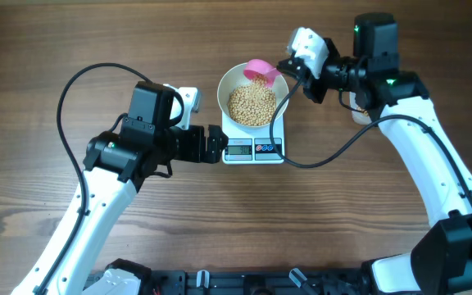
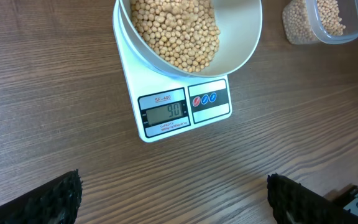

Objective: Scoop item into bowl and weigh 150g on scale

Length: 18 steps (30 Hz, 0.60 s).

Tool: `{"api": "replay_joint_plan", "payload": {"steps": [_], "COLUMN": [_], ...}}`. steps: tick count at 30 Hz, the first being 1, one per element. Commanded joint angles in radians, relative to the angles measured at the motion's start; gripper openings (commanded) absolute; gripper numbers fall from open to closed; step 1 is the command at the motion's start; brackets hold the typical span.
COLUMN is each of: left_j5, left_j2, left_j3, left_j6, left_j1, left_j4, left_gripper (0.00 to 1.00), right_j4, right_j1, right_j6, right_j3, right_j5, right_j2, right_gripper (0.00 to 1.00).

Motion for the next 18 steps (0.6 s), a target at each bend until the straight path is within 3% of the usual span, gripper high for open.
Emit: {"api": "replay_joint_plan", "payload": {"steps": [1,9,18], "left_j5": [0.012,0.012,0.012], "left_j2": [0.003,0.003,0.003], "left_j3": [-0.007,-0.007,-0.007], "left_j6": [0.016,0.016,0.016], "left_j1": [-0.004,-0.004,-0.004], "left_j4": [0.003,0.003,0.003], "left_gripper": [1.0,1.0,1.0], "right_j4": [0.005,0.009,0.014], "right_j1": [0.029,0.136,0.162], "right_j6": [-0.073,-0.206,-0.2], "right_j3": [0.011,0.011,0.011], "right_j5": [0.02,0.248,0.262], "right_j2": [-0.026,-0.027,-0.027], "right_gripper": [0.04,0.04,0.04]}}
